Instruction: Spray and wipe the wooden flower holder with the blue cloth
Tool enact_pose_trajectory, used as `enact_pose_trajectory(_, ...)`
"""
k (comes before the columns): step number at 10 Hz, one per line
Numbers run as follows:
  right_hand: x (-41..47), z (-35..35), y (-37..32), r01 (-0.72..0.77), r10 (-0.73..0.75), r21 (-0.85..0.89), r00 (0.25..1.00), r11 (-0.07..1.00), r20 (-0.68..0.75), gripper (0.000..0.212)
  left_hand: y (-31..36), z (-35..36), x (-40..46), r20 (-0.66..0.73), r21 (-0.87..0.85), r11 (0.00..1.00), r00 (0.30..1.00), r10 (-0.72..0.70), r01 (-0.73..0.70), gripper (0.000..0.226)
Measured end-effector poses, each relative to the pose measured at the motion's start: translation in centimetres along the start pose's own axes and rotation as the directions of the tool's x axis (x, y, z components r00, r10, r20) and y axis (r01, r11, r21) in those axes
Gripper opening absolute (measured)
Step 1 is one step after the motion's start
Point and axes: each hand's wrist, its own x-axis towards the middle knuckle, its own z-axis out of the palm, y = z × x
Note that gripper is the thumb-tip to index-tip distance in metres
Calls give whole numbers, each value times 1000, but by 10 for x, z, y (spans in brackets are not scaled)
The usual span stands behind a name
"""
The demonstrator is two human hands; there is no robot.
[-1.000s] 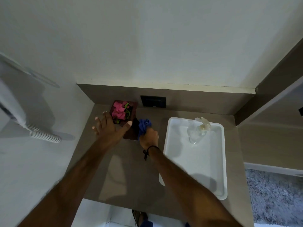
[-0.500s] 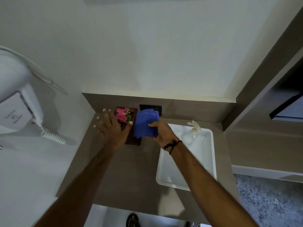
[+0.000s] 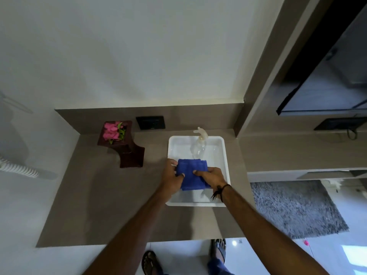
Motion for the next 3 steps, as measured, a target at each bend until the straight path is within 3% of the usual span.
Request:
enact_pose_trajectory(2, 12, 1, 21, 3, -40, -343, 994, 939, -100, 40, -12, 26, 5, 36, 220, 973, 996, -77, 67, 27)
enact_pose_trajectory(3, 13, -8, 18, 77, -151, -332, 968, 940, -203, 32, -9, 21, 11, 88, 295, 955, 995, -55, 27, 36)
